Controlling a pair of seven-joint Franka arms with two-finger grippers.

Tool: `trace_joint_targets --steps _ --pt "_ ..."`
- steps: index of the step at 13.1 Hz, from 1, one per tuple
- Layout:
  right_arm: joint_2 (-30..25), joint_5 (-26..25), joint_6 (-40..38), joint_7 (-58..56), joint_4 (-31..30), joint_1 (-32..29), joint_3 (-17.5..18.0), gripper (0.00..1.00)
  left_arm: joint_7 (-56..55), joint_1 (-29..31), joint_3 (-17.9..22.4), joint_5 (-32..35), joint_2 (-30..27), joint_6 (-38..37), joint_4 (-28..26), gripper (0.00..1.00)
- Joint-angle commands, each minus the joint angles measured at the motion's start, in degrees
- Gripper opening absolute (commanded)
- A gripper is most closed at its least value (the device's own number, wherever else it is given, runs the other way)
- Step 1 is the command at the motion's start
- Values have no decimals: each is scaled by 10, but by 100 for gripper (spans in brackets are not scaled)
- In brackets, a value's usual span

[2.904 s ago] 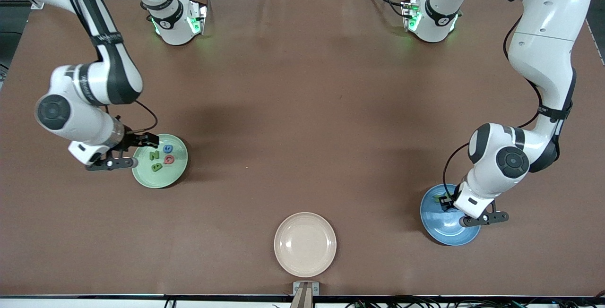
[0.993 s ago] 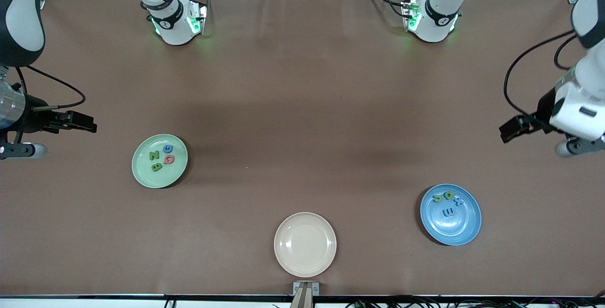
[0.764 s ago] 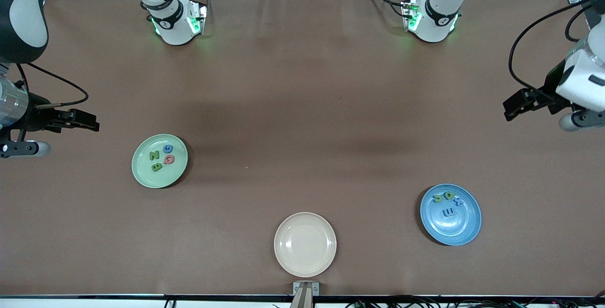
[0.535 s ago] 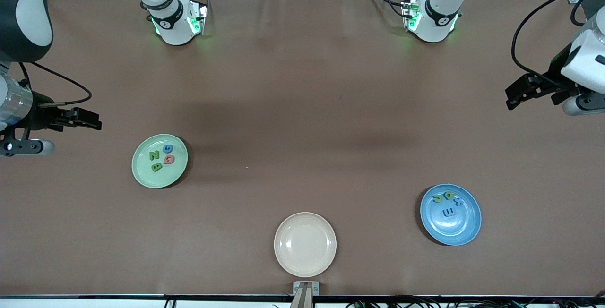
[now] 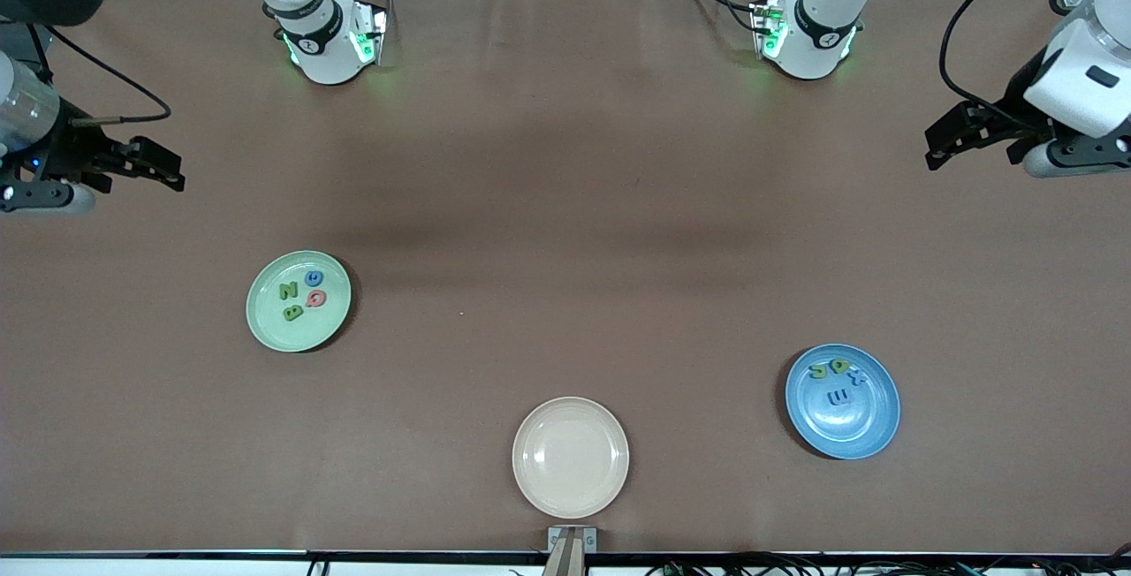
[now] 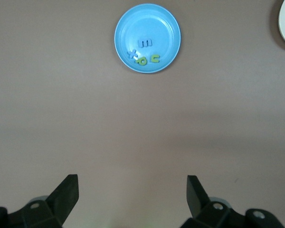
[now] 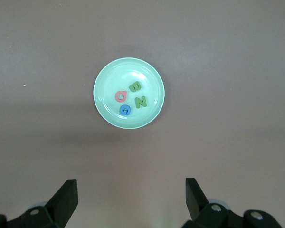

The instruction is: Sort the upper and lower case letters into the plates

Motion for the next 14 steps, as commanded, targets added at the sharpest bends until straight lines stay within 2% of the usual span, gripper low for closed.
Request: trace_joint_targets --steps 1,8,11,14 --pt "-44 7 18 -7 -51 11 -9 100 11 -6 7 -9 -28 -2 -28 100" --pt "-63 7 22 -6 -64 10 -9 100 14 -3 7 -13 -25 -10 -15 100" --pt "-50 11 21 -2 -37 8 -9 100 15 -2 7 -9 -22 -10 -7 100" --pt "-12 12 17 -1 12 8 -8 100 14 -2 7 -4 -19 -10 -4 100"
